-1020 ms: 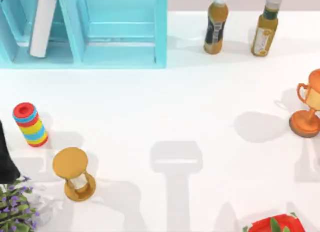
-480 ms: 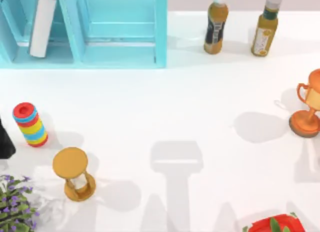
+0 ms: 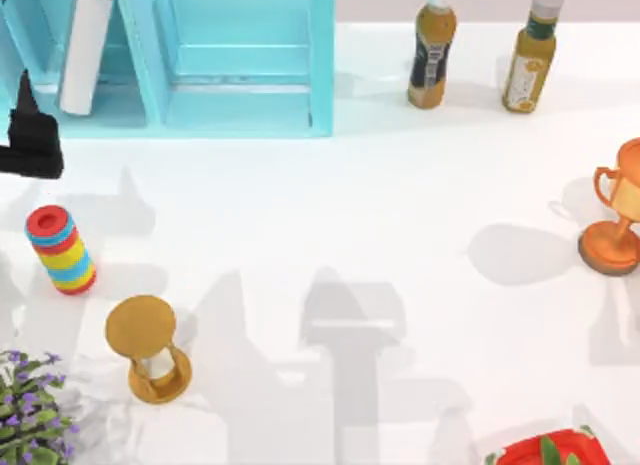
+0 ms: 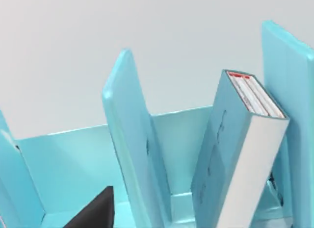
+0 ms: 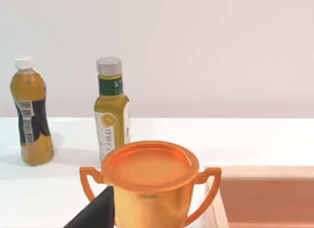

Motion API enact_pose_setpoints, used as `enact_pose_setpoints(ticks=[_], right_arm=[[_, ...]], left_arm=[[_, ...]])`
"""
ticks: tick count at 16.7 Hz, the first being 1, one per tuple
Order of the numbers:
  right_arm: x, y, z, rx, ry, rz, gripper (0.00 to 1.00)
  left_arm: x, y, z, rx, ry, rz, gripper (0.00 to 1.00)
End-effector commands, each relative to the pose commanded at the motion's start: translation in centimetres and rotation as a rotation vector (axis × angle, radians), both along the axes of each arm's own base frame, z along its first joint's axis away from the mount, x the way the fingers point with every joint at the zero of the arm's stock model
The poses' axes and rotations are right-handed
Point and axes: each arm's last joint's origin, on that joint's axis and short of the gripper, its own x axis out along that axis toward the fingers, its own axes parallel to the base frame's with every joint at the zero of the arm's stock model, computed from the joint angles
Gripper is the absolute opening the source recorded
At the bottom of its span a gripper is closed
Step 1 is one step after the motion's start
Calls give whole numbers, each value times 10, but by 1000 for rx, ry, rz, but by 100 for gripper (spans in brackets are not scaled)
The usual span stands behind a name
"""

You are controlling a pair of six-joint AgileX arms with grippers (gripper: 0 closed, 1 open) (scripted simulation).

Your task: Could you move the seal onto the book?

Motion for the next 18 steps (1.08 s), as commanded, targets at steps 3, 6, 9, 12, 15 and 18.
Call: enact_pose_setpoints(ticks=[3,6,9,12,15,18], right_arm=[[0,0,0,0,0,0,100],[0,0,0,0,0,0,100],[0,0,0,0,0,0,100],[0,0,0,0,0,0,100],[0,0,0,0,0,0,100],[0,0,0,0,0,0,100]], left_arm=[[50,-6,-23,60,34,3,100],[90,-13,-60,115,67,4,100],[115,-18,-98,159,90,4,100],[125,-21,-122,185,99,5,100],[127,-21,-128,192,102,5,100],[126,-19,-128,191,107,9,100]])
